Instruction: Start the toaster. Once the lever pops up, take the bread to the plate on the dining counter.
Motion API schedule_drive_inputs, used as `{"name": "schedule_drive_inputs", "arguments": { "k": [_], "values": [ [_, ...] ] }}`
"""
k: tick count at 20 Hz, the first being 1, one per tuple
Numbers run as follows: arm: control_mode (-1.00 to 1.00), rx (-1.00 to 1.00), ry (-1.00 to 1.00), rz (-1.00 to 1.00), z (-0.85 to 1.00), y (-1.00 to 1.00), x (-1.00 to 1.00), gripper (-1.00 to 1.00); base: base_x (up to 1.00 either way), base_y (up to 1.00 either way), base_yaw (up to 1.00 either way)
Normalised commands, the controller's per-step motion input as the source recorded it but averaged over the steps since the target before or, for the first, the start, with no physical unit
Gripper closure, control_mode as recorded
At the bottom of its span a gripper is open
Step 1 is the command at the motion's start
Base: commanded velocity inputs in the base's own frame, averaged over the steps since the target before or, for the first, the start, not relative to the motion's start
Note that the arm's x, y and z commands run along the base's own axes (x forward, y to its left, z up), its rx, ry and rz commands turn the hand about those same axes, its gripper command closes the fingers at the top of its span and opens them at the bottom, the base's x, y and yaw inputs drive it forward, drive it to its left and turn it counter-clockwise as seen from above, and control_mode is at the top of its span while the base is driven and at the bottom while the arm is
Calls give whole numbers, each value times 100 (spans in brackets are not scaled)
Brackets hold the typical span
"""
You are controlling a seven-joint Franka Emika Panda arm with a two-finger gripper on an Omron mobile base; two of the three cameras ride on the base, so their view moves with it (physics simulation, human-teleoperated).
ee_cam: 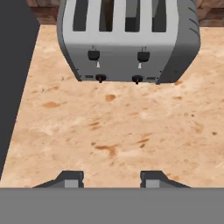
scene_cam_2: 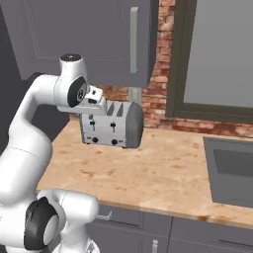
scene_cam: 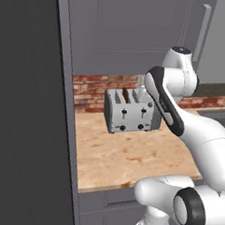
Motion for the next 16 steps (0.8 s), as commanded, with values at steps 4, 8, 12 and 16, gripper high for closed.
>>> {"name": "schedule_drive_inputs", "arguments": {
  "k": [4, 8, 12, 16],
  "values": [
    [-100, 0, -4, 0, -15, -34, -15, -100, 0, 0, 0],
    [-100, 0, -7, 0, -37, -57, -26, -100, 0, 0, 0],
    [-100, 0, -15, 0, -70, -41, -24, -100, 0, 0, 0],
    [-100, 0, -22, 0, -62, -6, -1, -100, 0, 0, 0]
  ]
}}
